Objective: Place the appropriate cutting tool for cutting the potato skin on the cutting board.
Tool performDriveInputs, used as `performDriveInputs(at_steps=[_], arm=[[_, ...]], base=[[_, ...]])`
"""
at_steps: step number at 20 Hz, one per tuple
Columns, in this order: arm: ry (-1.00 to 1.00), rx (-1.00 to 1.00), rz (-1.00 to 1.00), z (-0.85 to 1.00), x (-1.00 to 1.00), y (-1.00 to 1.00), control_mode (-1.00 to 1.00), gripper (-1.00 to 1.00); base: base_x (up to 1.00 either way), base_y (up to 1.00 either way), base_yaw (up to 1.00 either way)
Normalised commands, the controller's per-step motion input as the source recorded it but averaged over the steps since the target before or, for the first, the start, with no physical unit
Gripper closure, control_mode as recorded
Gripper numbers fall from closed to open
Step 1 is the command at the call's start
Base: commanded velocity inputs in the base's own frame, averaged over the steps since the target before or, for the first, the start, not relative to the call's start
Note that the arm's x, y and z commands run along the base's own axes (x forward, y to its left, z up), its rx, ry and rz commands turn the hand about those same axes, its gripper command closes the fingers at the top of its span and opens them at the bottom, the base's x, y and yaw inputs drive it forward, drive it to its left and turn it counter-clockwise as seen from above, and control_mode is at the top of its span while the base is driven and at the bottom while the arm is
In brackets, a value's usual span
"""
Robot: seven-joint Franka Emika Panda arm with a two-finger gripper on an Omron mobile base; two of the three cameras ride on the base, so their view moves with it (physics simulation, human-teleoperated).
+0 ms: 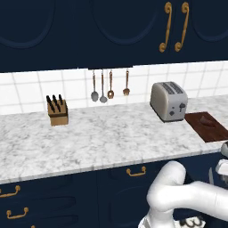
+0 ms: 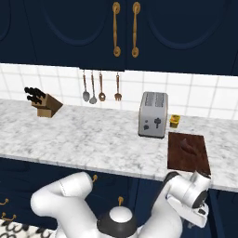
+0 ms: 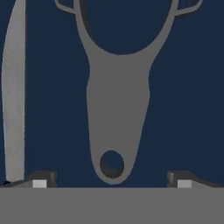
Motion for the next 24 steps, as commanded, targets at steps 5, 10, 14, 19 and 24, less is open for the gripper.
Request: performDriveInputs(at_steps=[5,10,14,19,24], arm=[[0.00,-0.04,0.00,-0.20,0.03,0.00,-1.00,-1.00],[0.00,-0.08,0.00,-0.25,0.00,0.12,-1.00,1.00],[0.00,-0.05,0.00,-0.32,0.00,0.45,-1.00,1.00],[-0.05,0.00,0.00,-0.04,-0.04,0.39,-1.00,1.00],[-0.09,0.00,-0.01,0.46,-0.70,0.04,-1.00,1.00]], base=[[0.00,0.00,0.00],[0.00,0.00,0.00],[0.00,0.00,0.00],[0.00,0.00,0.00],[0.00,0.00,0.00]])
